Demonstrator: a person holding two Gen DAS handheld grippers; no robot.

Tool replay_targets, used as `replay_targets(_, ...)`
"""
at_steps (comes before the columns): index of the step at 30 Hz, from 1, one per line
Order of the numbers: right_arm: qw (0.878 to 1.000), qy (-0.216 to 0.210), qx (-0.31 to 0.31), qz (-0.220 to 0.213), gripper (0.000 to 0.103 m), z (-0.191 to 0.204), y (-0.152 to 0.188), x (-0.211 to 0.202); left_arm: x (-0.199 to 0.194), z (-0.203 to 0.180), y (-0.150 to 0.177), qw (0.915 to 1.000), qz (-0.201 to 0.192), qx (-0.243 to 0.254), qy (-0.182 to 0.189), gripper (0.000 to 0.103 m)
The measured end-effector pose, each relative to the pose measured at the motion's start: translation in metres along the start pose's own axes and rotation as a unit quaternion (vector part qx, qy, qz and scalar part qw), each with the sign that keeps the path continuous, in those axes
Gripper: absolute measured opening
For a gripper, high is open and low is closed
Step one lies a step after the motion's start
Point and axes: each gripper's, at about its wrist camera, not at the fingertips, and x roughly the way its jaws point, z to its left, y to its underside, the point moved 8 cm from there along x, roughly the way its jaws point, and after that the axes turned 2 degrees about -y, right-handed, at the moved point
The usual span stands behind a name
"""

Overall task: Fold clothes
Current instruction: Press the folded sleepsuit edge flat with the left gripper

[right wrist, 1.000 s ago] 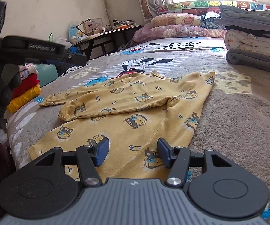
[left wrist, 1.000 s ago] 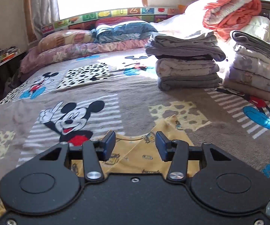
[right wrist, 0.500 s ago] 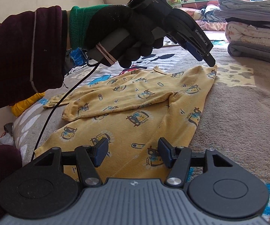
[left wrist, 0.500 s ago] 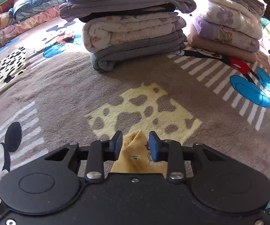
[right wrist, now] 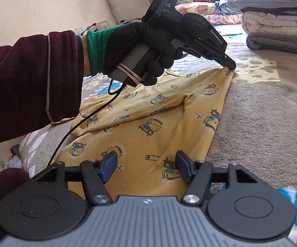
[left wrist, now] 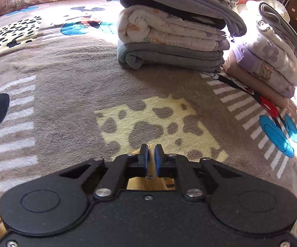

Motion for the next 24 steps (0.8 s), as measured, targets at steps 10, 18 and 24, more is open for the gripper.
replay_targets(10,1.0,0.014,0.002,-0.013,0.062,0.0,-0.001,-0.007,-0.039,-0.014,0.019,0.9991,-0.036,0.021,-0.002,0.012)
replay_targets(18,1.0,0.013,0.006,-0.006,0.064,-0.001,0.003,-0.007,-0.032,-0.039,0.057,0.9971,-0.006,0.072,0.024,0.011)
replay_targets(24,1.0,0.014,-0.003,-0.003,0.067,0.002,0.004,-0.005,-0.022,-0.034,0.049,0.9986,-0.012,0.043,0.028,0.011)
